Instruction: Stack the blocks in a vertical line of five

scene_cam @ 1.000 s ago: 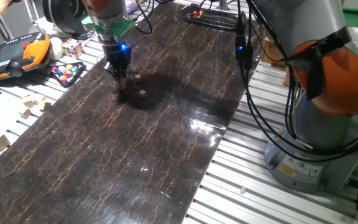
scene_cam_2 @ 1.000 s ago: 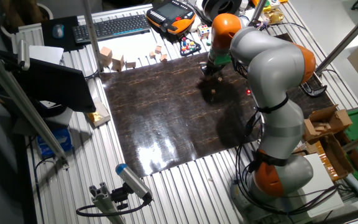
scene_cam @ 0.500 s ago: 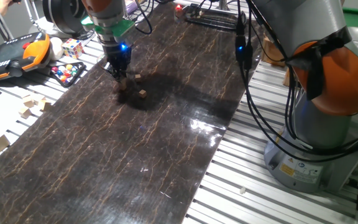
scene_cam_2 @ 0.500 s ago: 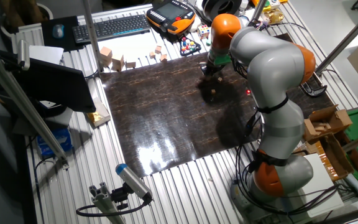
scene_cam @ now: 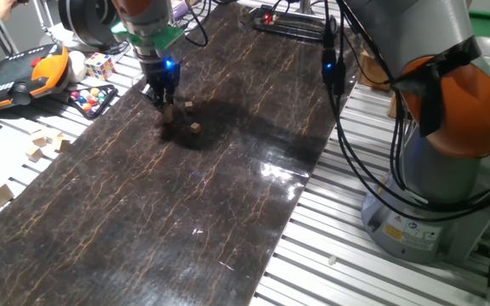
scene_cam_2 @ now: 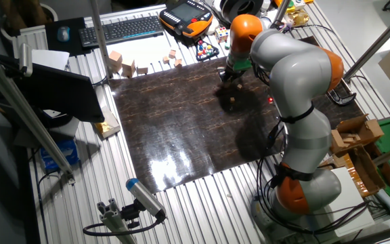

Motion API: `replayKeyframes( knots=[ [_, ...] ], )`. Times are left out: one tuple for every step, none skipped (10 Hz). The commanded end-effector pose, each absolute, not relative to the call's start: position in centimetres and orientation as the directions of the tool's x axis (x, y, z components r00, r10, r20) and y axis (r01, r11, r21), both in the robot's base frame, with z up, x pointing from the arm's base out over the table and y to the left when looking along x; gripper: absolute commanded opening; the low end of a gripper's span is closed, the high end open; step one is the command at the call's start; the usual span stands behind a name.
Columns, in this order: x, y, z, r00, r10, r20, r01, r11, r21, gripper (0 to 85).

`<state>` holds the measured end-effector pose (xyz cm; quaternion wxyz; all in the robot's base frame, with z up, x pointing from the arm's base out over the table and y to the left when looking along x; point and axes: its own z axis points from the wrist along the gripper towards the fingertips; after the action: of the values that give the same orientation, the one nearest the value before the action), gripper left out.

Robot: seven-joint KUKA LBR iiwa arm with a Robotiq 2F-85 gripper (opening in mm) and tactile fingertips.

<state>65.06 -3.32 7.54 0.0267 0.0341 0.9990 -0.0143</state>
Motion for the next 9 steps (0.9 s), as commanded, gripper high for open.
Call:
replayKeyframes(
  knots=[
    [64.9,-3.3,7.7,-0.996,0.074,-0.055,0.076,0.997,-0.028,37.7],
    [64.6,-3.2,8.1,-0.995,0.085,-0.051,0.087,0.996,-0.031,37.7],
    [64.1,-3.1,8.6,-0.994,0.094,-0.05,0.096,0.995,-0.038,37.7],
    [63.6,-3.0,9.1,-0.994,0.098,-0.048,0.101,0.994,-0.044,37.7],
    [62.9,-2.9,9.5,-0.994,0.101,-0.046,0.104,0.993,-0.048,36.7],
    [62.3,-2.8,9.6,-0.994,0.102,-0.044,0.104,0.993,-0.048,36.0],
    [61.5,-2.8,9.3,-0.994,0.101,-0.047,0.104,0.994,-0.046,35.7],
    [60.8,-2.8,8.8,-0.994,0.101,-0.05,0.104,0.994,-0.044,35.3],
    [60.2,-2.8,8.3,-0.994,0.1,-0.051,0.102,0.994,-0.039,35.3]
  ],
)
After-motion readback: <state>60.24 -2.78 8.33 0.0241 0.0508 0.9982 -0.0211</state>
